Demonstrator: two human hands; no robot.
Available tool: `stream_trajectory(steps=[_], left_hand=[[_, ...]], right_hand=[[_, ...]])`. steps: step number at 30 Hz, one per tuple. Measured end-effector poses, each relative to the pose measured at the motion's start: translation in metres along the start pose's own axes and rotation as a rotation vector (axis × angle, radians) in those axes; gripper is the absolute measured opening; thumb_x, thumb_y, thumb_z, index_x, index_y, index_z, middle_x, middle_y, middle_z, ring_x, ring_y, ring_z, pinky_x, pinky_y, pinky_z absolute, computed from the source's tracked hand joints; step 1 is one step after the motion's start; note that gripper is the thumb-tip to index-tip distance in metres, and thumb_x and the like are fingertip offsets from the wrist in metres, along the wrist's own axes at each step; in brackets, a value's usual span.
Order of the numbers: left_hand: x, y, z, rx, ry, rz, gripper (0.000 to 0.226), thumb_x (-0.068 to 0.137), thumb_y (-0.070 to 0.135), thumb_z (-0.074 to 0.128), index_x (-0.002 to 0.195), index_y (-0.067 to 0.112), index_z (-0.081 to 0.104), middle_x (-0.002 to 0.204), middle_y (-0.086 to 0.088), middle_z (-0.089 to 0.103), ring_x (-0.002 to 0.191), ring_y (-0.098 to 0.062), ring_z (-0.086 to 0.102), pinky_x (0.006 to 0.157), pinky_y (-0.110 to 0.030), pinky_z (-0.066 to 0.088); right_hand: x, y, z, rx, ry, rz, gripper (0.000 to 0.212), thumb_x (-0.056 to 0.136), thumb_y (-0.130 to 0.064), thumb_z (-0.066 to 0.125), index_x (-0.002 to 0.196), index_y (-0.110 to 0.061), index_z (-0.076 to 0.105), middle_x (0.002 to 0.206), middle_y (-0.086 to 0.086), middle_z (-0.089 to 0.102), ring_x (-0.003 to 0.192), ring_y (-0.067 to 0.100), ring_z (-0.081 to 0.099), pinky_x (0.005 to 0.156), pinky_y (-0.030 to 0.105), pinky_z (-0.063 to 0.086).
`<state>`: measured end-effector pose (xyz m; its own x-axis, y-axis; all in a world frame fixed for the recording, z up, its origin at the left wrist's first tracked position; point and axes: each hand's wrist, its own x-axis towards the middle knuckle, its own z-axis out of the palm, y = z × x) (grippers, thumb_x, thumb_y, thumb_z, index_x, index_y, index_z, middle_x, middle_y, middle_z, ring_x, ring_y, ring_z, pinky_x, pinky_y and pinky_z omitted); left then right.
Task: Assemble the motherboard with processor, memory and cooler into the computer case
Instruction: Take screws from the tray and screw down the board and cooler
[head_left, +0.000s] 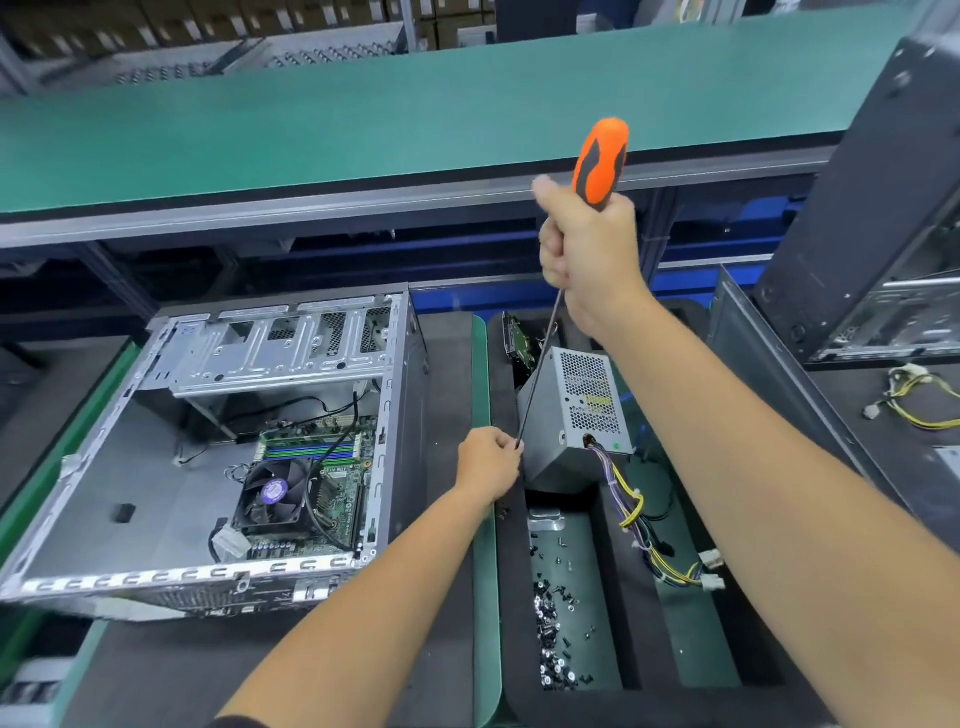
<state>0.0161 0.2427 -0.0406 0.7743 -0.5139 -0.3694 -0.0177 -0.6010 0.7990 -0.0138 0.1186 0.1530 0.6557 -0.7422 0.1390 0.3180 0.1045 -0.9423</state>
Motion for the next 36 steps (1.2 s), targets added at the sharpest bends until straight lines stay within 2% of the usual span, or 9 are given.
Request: stream_trajectory(steps=[3,9,16,19,23,28,33,36], left_hand=[[0.000,0.019,-0.006,-0.231,0.012,-0.017,0.023,0.091,0.007,0.054,0.069,0.010,0.060,0.066,-0.002,0.060,0.052,-0.010,0.054,0.054,-0.021,0.048],[0.002,0.053,-0.034,-0.588,0.011,0.038,0.024,0.092,-0.006,0.048,0.079,0.006,0.064,0.075,-0.007,0.062,0.063,-0.012,0.060,0.058,-0.016,0.051],[-0.005,0.054,-0.086,-0.616,0.056,0.088,0.027,0.096,-0.007,0.041,0.084,0.005,0.063,0.078,-0.009,0.063,0.066,-0.010,0.061,0.061,-0.014,0.052],[-0.009,0.048,-0.111,-0.645,0.043,0.112,0.022,0.097,-0.004,0.043,0.094,0.001,0.064,0.082,-0.009,0.064,0.069,-0.011,0.062,0.066,-0.018,0.054],[-0.011,0.040,-0.144,-0.624,0.036,0.179,0.019,0.095,-0.005,0.047,0.092,0.001,0.066,0.081,-0.010,0.065,0.068,-0.012,0.062,0.065,-0.019,0.054],[-0.007,0.019,-0.204,-0.664,-0.015,0.223,0.018,0.093,-0.004,0.052,0.087,0.003,0.068,0.076,-0.008,0.068,0.065,-0.013,0.064,0.065,-0.020,0.054],[-0.007,-0.019,-0.266,-0.653,-0.083,0.256,0.018,0.094,-0.006,0.048,0.094,-0.001,0.065,0.076,-0.009,0.065,0.065,-0.013,0.061,0.066,-0.020,0.054],[-0.006,-0.045,-0.303,-0.650,-0.124,0.267,0.019,0.095,-0.006,0.047,0.091,0.001,0.064,0.076,-0.008,0.065,0.068,-0.014,0.061,0.066,-0.019,0.054]], right_hand=[[0.010,-0.022,0.002,0.084,0.078,-0.046,0.041,0.091,-0.018,0.062,0.067,-0.022,0.029,0.056,0.005,0.024,0.043,0.015,0.016,0.040,0.020,0.016],[0.024,-0.053,0.008,0.191,0.145,-0.111,0.039,0.092,-0.020,0.061,0.070,-0.020,0.029,0.056,0.002,0.025,0.046,0.014,0.018,0.041,0.023,0.016],[0.026,-0.064,0.025,0.306,0.179,-0.112,0.036,0.093,-0.023,0.061,0.070,-0.018,0.034,0.050,-0.001,0.030,0.041,0.012,0.022,0.039,0.020,0.019],[0.021,-0.063,0.035,0.346,0.203,-0.103,0.034,0.093,-0.023,0.061,0.072,-0.018,0.035,0.050,-0.001,0.031,0.040,0.012,0.022,0.039,0.020,0.018],[0.016,-0.065,0.058,0.377,0.249,-0.089,0.033,0.094,-0.022,0.060,0.073,-0.018,0.035,0.052,-0.001,0.028,0.042,0.011,0.020,0.040,0.022,0.016],[0.002,-0.061,0.107,0.402,0.274,-0.102,0.034,0.094,-0.022,0.060,0.073,-0.018,0.034,0.052,-0.002,0.026,0.041,0.011,0.019,0.040,0.022,0.016],[-0.017,-0.044,0.176,0.409,0.315,-0.112,0.035,0.093,-0.023,0.061,0.073,-0.018,0.033,0.051,-0.003,0.027,0.041,0.011,0.020,0.039,0.021,0.017],[-0.028,-0.031,0.217,0.396,0.308,-0.111,0.032,0.093,-0.024,0.062,0.076,-0.017,0.036,0.050,-0.003,0.028,0.040,0.011,0.021,0.039,0.021,0.017]])
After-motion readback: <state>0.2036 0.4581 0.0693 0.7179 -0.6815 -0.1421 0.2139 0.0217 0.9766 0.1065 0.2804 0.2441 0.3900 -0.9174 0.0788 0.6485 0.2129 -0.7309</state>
